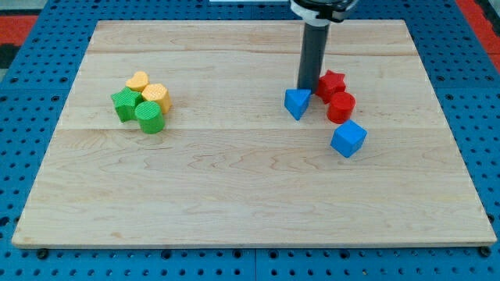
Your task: Move your arm to the center of the board
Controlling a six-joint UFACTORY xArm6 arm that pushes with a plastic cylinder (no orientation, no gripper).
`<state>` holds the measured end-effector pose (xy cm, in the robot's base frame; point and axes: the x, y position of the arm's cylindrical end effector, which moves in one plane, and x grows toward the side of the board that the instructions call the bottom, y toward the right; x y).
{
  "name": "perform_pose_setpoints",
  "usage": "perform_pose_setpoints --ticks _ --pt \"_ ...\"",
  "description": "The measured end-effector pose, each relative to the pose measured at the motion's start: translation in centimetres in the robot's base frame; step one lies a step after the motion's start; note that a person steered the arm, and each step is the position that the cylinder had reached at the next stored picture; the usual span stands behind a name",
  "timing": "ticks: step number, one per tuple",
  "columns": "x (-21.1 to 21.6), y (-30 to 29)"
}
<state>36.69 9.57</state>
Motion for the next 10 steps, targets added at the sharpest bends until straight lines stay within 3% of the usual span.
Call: perform_pose_setpoints --ticks 2,10 --pt "0.0 1.5" --pt "-0.6 -12.3"
